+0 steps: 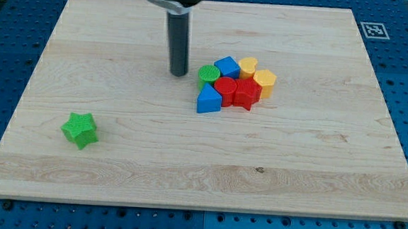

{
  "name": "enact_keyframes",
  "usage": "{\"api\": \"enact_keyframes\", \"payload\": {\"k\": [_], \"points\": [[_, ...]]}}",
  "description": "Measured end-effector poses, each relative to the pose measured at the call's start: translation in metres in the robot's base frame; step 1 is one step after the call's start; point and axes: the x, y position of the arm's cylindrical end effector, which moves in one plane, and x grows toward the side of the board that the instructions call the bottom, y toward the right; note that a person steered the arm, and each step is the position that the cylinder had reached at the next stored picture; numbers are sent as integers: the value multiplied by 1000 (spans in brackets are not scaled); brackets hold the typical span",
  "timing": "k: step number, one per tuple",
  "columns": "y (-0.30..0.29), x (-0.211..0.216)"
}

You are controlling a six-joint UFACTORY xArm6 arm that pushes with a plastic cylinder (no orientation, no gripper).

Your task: Push the green star into red star

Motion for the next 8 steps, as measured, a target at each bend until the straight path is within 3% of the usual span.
{"api": "enact_keyframes", "payload": {"k": [1,3,4,8], "points": [[-74,10],[-174,87],[-181,129],[-79,138]]}}
